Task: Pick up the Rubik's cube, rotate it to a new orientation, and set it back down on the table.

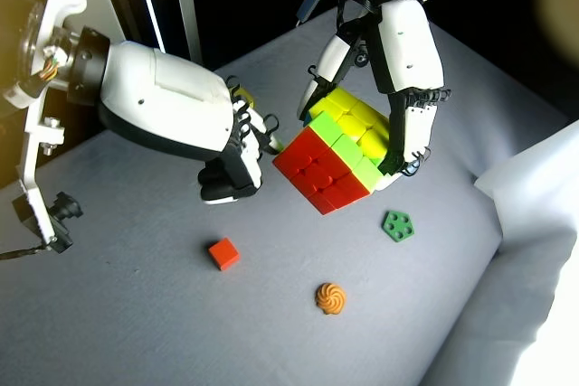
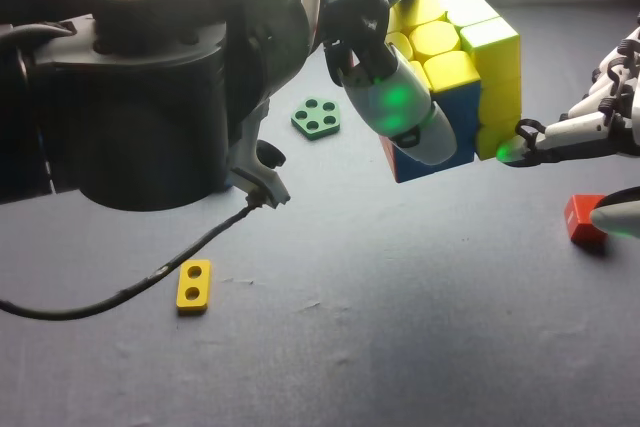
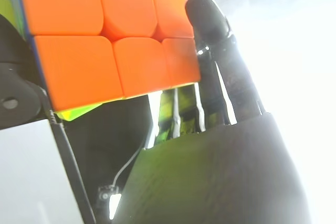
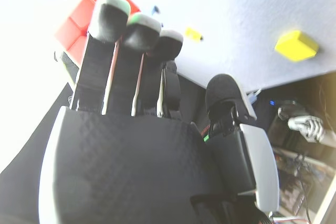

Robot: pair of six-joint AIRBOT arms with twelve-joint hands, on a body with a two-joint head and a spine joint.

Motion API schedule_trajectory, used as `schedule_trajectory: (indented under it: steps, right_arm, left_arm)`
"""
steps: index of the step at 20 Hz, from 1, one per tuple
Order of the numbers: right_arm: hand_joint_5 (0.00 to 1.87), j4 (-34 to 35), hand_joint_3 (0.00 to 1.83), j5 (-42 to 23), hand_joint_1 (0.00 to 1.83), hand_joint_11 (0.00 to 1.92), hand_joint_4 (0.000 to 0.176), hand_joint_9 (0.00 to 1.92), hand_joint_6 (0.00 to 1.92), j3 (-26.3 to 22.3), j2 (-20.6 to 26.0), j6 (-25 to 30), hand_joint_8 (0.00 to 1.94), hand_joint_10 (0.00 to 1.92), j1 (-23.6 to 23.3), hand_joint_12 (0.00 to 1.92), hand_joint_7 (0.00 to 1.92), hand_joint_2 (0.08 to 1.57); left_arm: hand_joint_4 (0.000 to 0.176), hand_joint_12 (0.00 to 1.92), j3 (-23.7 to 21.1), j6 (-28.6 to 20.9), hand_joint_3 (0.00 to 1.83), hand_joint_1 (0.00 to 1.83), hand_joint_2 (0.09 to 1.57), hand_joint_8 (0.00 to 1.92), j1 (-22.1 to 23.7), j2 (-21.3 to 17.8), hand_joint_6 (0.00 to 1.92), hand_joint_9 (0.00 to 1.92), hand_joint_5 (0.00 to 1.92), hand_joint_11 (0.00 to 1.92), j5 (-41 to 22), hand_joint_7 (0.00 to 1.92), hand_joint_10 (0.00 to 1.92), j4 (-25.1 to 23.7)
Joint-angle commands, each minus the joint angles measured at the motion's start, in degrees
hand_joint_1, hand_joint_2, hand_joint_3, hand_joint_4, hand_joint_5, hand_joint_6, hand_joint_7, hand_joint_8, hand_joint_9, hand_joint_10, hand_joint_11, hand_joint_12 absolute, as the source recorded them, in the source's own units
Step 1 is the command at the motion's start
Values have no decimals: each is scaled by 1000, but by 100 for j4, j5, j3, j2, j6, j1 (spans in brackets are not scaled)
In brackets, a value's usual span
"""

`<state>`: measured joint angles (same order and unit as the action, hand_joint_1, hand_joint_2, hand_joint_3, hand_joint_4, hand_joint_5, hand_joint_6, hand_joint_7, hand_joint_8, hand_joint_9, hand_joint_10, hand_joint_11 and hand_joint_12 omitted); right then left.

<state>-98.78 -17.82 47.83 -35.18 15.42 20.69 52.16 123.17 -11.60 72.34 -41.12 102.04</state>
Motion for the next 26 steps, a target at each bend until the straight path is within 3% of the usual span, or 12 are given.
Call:
schedule_trajectory:
  steps: [1,5,8,11,13,17,20,26]
  right_arm:
    - [309,161,0,251,0,753,0,806,4,36,-26,-13,1895,1921,-50,1921,715,1534]
    - [334,163,1,316,0,751,0,783,4,73,-85,-15,1929,1921,-49,1921,673,1545]
    - [362,182,1,379,0,813,0,846,6,178,-147,-10,1891,1921,-49,1921,720,1553]
    - [301,220,0,410,0,743,0,795,2,223,-181,-10,1867,1921,-46,1921,701,1541]
    - [320,220,0,429,0,769,0,812,6,231,-195,-10,1863,1921,-34,1921,707,1534]
    - [324,228,1,494,0,788,0,813,6,318,-283,-10,1888,1921,-15,1921,697,1534]
    - [330,244,2,518,0,739,0,790,2,359,-315,-8,1905,1921,-12,1921,717,1540]
    - [304,246,0,-22,0,730,0,787,1,256,-199,-11,1941,1921,-31,1921,716,1534]
  left_arm:
    - [0,1515,2,-85,0,1368,1135,1023,125,2,979,824,936,561,218,939,1381,-355]
    - [0,1489,1,-84,0,1365,1146,1048,124,2,1061,819,885,572,219,930,1383,-355]
    - [0,1534,0,-83,0,1365,1141,1043,124,2,998,817,916,545,219,930,1397,-355]
    - [0,1555,0,-83,0,1371,1123,1000,124,2,918,825,969,529,219,976,1359,-355]
    - [0,1540,-3,-83,2,1368,1133,1019,124,2,1024,826,907,538,219,965,1359,-355]
    - [0,1537,-3,-83,1,1365,1145,1067,128,1,1038,807,887,530,219,936,1396,-355]
    - [0,1496,-2,-83,0,1373,1123,1011,132,1,930,851,944,592,219,979,1331,-355]
    - [0,1517,-5,-83,2,1367,1136,995,111,-5,1084,837,879,570,220,962,1348,-413]
